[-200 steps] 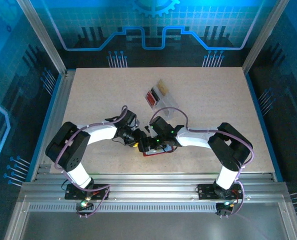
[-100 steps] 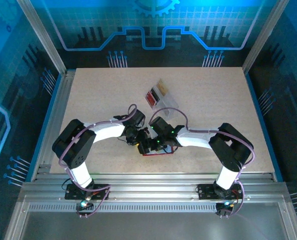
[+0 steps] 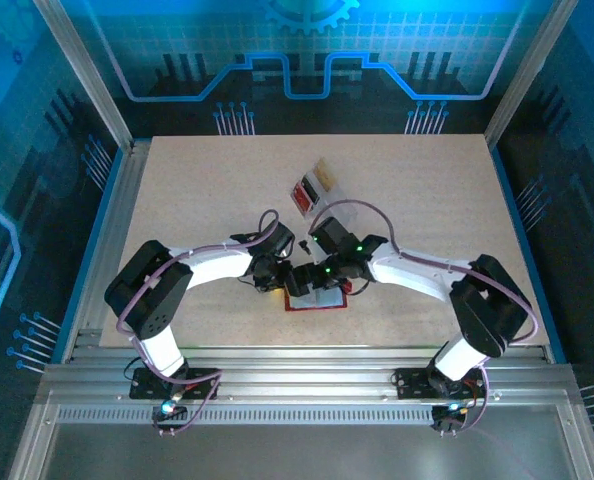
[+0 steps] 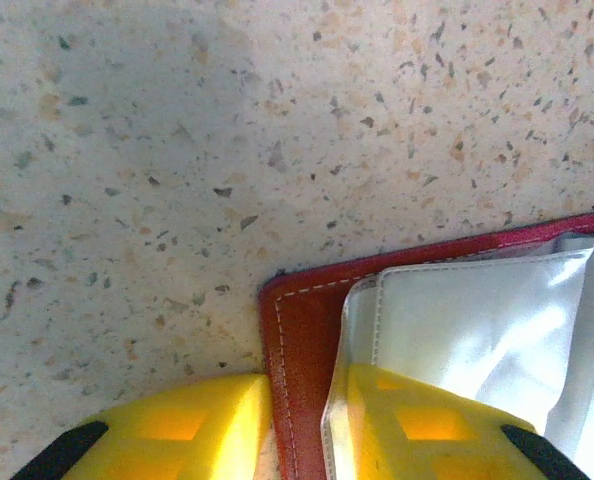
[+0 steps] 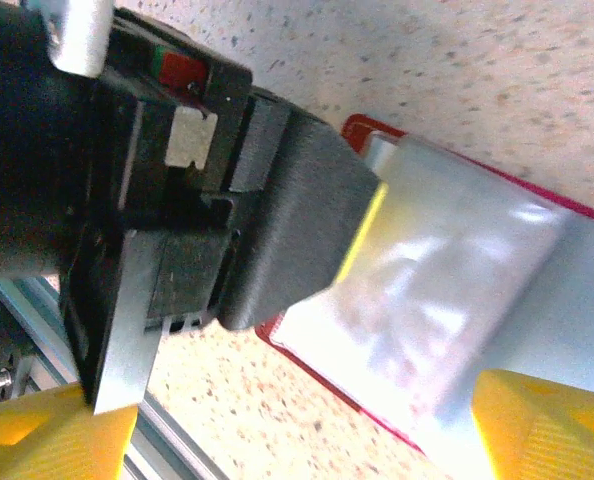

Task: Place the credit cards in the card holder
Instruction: Flip over the card slot in the card holder, then pick up the credit card from the storage box.

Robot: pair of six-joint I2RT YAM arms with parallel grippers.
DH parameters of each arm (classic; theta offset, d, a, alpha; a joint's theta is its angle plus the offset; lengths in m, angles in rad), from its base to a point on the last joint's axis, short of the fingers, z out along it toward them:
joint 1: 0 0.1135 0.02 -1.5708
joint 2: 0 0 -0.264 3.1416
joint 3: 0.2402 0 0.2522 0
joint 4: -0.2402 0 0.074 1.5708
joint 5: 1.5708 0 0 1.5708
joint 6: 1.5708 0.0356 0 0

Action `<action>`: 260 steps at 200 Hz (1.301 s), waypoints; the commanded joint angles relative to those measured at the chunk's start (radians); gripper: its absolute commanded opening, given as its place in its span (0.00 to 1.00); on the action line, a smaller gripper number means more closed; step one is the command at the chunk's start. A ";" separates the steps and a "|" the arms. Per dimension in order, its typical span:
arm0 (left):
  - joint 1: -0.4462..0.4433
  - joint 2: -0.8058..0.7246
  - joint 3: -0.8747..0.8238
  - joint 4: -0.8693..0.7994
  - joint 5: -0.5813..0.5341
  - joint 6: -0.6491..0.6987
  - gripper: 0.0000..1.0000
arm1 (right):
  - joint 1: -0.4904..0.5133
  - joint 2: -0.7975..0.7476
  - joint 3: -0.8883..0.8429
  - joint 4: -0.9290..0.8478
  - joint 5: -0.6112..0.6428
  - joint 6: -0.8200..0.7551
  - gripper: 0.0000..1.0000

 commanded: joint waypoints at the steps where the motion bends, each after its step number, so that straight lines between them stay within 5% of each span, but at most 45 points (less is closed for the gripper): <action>1: -0.038 0.127 -0.075 0.043 0.030 0.043 0.29 | -0.096 -0.045 0.131 -0.138 0.303 -0.024 0.85; 52: -0.037 0.133 -0.075 0.052 0.050 0.055 0.29 | -0.146 0.149 0.522 -0.337 0.709 -0.138 0.78; 94: -0.038 0.138 -0.073 0.052 0.056 0.062 0.29 | -0.193 0.405 0.823 -0.441 0.746 -0.219 0.60; 260: -0.038 0.144 -0.071 0.063 0.084 0.061 0.28 | -0.124 0.623 0.866 -0.463 0.897 -0.265 0.71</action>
